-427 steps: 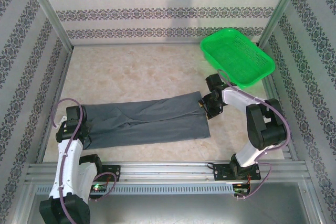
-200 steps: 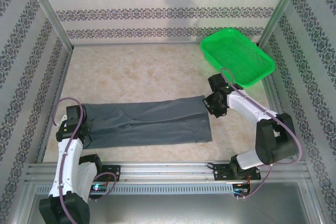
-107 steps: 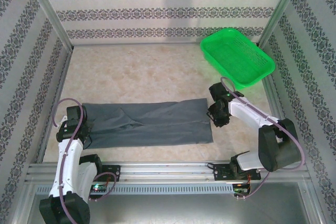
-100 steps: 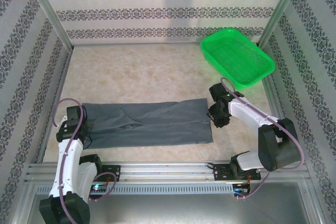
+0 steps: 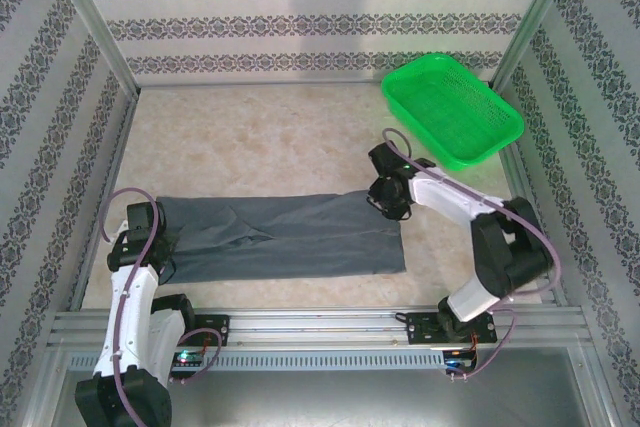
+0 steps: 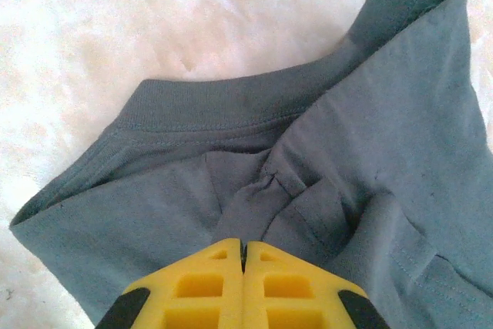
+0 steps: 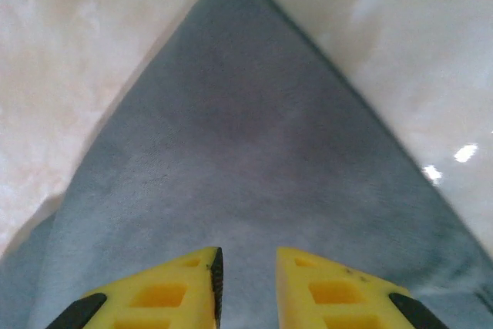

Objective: Fold and stack the t-shirts

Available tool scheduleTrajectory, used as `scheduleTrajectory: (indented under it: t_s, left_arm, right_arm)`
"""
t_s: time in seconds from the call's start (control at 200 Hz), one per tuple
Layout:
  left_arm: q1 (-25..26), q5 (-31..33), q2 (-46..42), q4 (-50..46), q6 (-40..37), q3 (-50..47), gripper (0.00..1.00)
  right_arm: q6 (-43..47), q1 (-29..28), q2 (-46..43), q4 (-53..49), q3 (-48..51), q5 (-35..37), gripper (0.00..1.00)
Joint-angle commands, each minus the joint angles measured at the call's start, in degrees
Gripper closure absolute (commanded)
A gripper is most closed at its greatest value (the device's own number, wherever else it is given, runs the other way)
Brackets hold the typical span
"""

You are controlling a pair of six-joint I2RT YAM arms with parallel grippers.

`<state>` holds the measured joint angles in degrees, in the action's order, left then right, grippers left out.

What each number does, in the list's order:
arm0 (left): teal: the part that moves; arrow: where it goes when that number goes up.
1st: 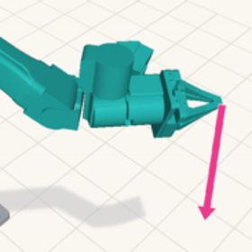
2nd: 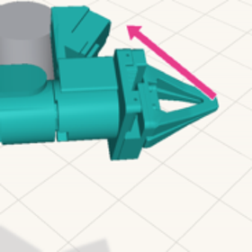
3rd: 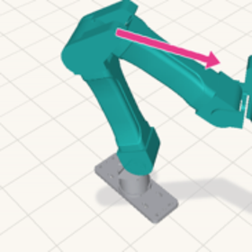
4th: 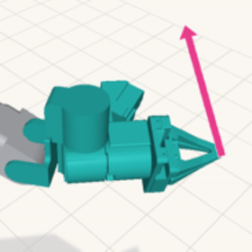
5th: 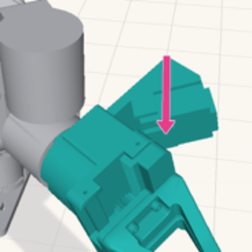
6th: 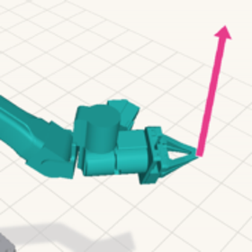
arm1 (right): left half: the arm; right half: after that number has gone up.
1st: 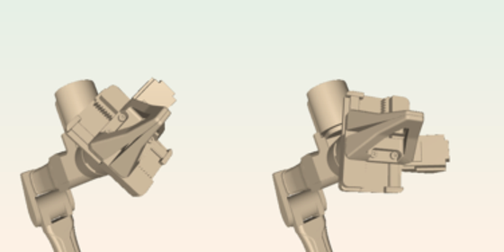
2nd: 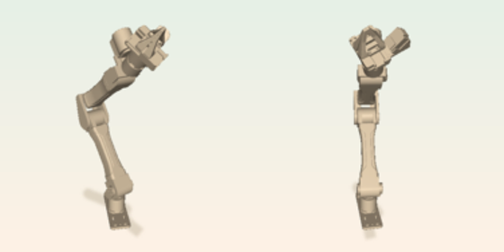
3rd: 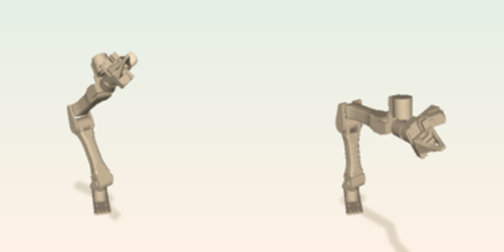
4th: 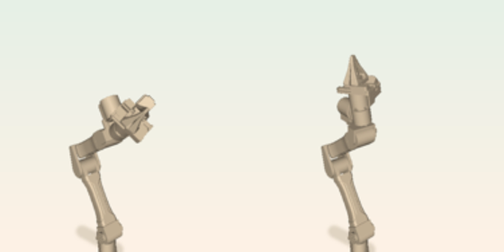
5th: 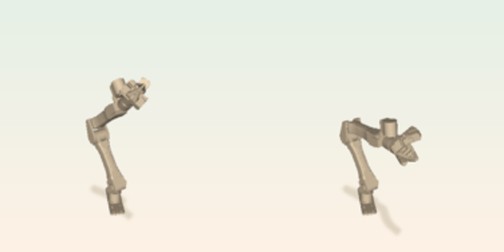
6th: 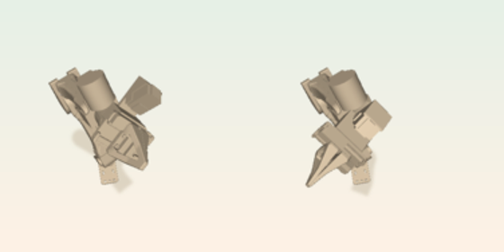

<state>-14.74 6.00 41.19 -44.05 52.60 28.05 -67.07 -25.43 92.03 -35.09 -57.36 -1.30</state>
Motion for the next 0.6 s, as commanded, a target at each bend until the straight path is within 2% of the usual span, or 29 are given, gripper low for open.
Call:
scheduleTrajectory:
  t_s: [0.0,0.135,0.36,0.595]
  left_arm:
    - [-0.26,-1.40,0.12,1.65,0.23,-1.65,1.00]
    - [-0.29,-2.83,1.24,2.48,0.81,-2.40,1.00]
    - [0.43,-5.12,4.00,3.58,3.06,-3.81,1.00]
    - [8.87,-8.57,15.52,15.60,3.35,-4.30,1.00]
  right_arm:
    - [1.68,-0.42,4.32,-2.05,-1.85,0.29,0.74]
    - [2.13,1.21,7.61,-4.60,-2.79,2.60,0.74]
    - [2.75,6.92,9.89,-6.16,-2.31,1.23,0.74]
    - [7.02,12.99,11.28,-5.87,-3.30,-1.07,0.74]
